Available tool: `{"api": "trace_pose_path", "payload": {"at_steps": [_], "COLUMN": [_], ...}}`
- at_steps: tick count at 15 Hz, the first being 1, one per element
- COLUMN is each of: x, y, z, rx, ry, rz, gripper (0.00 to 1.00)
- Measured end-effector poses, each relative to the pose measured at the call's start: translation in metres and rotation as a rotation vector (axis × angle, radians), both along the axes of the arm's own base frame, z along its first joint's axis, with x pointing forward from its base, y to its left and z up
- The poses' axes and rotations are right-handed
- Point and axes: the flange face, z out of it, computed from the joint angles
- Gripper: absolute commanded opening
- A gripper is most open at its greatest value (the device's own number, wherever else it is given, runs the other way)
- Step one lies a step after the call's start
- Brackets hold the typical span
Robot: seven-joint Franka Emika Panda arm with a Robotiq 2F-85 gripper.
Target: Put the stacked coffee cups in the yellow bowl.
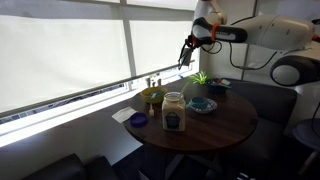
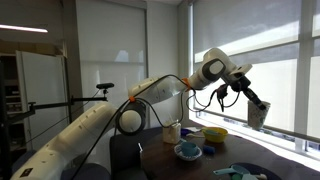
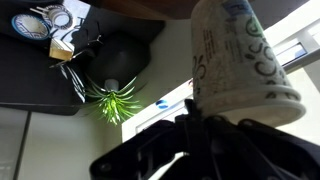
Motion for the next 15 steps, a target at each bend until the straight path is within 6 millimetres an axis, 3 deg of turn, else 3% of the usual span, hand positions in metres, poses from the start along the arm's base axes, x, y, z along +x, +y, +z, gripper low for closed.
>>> {"api": "trace_pose_path", "payload": {"at_steps": [3, 7, 10, 15], "x": [0.006, 0.021, 0.028, 0.036], "y": [0.016, 0.049, 0.054, 0.066], "z": [-0.015, -0.049, -0.072, -0.083], "rx": [-0.119, -0.211, -0.201, -0.13], "ry": [0.07, 0.141, 0.153, 0.12], "rz": [-0.025, -0.035, -0.045, -0.005], "gripper": [0.01, 0.01, 0.01, 0.01]}}
